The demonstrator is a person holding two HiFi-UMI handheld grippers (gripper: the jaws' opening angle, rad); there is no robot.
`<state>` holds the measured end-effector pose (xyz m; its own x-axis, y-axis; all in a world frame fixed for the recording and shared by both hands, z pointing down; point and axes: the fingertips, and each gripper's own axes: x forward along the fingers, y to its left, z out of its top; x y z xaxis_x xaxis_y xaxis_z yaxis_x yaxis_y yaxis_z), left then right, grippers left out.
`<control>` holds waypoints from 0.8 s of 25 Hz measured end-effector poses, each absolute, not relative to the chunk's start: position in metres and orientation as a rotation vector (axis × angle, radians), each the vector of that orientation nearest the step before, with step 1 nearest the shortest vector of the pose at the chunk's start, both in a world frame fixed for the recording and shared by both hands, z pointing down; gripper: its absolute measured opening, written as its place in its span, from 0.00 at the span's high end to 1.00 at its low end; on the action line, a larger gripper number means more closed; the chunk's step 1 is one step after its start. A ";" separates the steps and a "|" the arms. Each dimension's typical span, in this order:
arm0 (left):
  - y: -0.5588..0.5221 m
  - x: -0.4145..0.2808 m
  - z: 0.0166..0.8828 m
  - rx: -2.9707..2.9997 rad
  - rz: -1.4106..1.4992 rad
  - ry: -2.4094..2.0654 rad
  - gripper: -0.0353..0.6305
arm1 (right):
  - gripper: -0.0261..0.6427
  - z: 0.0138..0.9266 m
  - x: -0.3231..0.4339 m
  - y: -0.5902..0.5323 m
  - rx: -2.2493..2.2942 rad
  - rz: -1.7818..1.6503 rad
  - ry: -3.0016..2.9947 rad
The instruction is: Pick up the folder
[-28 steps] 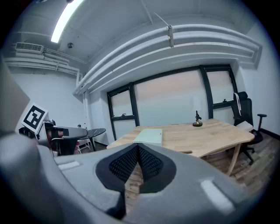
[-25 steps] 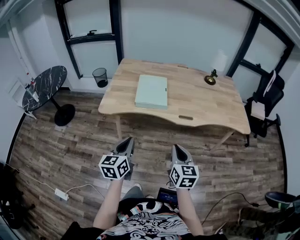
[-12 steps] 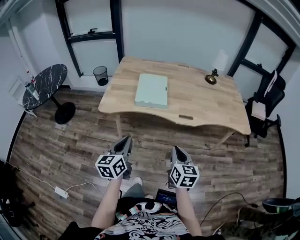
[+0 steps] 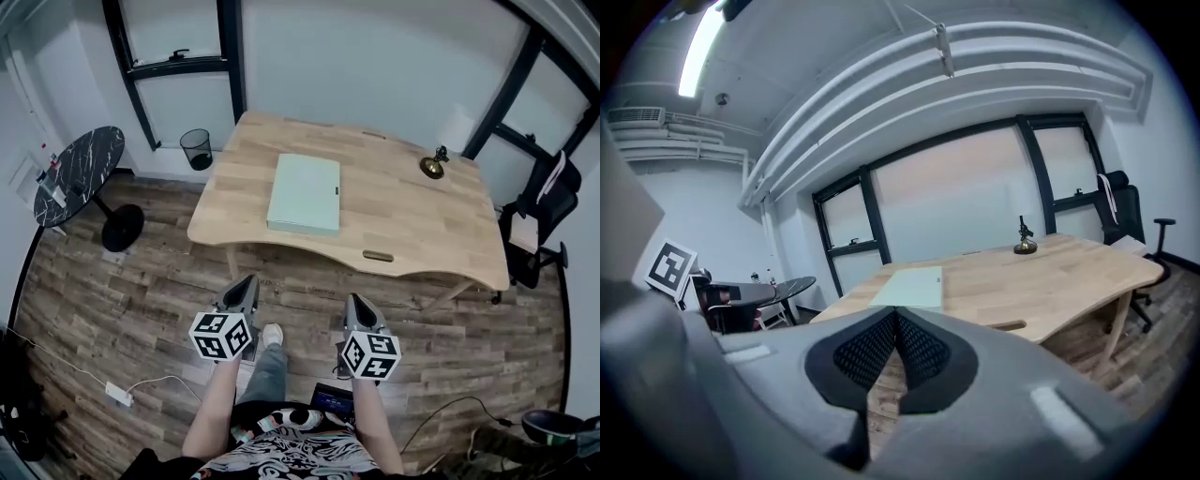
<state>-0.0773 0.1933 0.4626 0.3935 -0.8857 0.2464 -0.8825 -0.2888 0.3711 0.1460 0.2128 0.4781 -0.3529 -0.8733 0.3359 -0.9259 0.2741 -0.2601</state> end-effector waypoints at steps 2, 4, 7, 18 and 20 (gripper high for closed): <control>0.157 -0.084 0.467 2.187 -0.043 -1.500 0.94 | 0.95 0.483 0.140 0.179 1.699 0.633 -2.395; 0.117 -0.092 0.471 2.164 -0.071 -1.477 0.94 | 0.95 0.487 0.132 0.144 1.679 0.636 -2.385; 0.057 -0.100 0.476 2.153 -0.042 -1.458 0.94 | 0.95 0.491 0.126 0.093 1.689 0.650 -2.350; -0.097 -0.108 0.515 2.154 0.098 -1.374 0.94 | 0.95 0.515 0.124 -0.040 1.743 0.701 -2.260; -0.108 -0.106 0.521 2.155 0.119 -1.353 0.94 | 0.95 0.515 0.123 -0.050 1.737 0.720 -2.284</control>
<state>-0.1058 -0.1083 0.5210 0.4803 -0.7956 0.3692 -0.8477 -0.3130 0.4283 0.1230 -0.0496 0.5147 -0.2995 -0.8549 0.4236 -0.9433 0.1989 -0.2656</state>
